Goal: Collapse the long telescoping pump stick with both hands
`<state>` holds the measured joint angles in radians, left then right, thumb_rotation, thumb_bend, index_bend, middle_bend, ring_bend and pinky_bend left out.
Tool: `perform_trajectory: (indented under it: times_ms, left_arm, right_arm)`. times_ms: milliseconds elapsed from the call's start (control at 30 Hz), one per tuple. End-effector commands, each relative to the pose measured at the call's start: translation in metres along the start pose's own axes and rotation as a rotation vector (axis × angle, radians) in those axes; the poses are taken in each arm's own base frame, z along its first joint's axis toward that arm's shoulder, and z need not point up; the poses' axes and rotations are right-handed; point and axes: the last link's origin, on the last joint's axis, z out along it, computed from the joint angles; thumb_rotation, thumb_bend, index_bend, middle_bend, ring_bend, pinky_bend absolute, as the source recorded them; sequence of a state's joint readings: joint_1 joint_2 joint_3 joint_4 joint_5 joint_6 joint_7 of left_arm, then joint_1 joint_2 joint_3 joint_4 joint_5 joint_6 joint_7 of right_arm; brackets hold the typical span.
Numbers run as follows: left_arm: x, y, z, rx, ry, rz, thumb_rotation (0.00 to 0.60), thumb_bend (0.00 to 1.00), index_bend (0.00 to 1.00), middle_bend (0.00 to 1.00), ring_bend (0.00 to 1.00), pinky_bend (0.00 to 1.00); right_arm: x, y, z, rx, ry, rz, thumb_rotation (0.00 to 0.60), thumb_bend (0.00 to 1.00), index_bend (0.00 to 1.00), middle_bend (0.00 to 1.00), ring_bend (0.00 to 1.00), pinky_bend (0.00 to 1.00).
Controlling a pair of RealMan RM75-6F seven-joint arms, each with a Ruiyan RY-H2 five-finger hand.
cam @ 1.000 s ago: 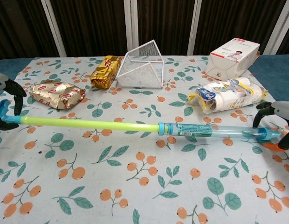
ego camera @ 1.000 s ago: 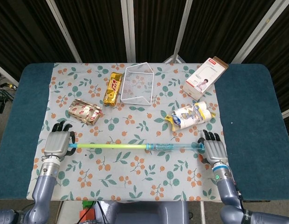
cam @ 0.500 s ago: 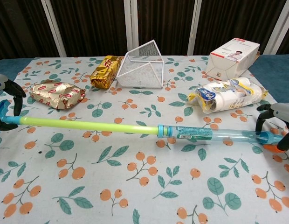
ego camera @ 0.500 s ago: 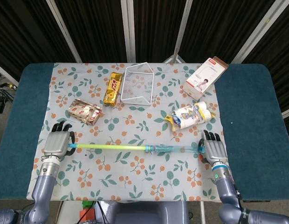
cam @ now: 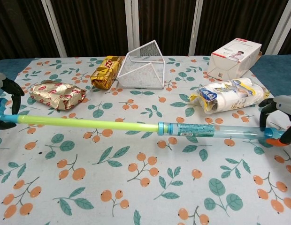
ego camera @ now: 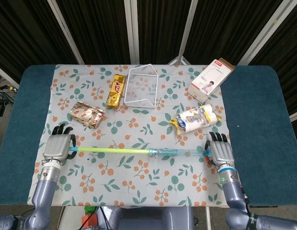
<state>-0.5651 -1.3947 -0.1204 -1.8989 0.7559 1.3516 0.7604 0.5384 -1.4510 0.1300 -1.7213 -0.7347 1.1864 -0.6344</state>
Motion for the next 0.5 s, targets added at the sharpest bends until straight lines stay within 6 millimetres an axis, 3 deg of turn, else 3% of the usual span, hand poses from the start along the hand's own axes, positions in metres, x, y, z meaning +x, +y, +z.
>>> perform_trajectory:
  times_ms: [33,500]
  left_arm:
    - [0.002,0.004,-0.001,-0.012,0.007,-0.002,0.6,0.49,0.64,0.17,0.0,0.08]
    - [0.001,0.035,-0.008,-0.075,0.015,-0.02,0.6,0.49,0.66,0.17,0.0,0.08]
  right_arm:
    - [0.006,-0.004,-0.003,0.016,0.008,-0.013,0.6,0.39,0.64,0.11,0.0,0.0]
    - [0.018,-0.028,-0.016,0.083,0.032,-0.01,0.6,0.39,0.67,0.12,0.0,0.0]
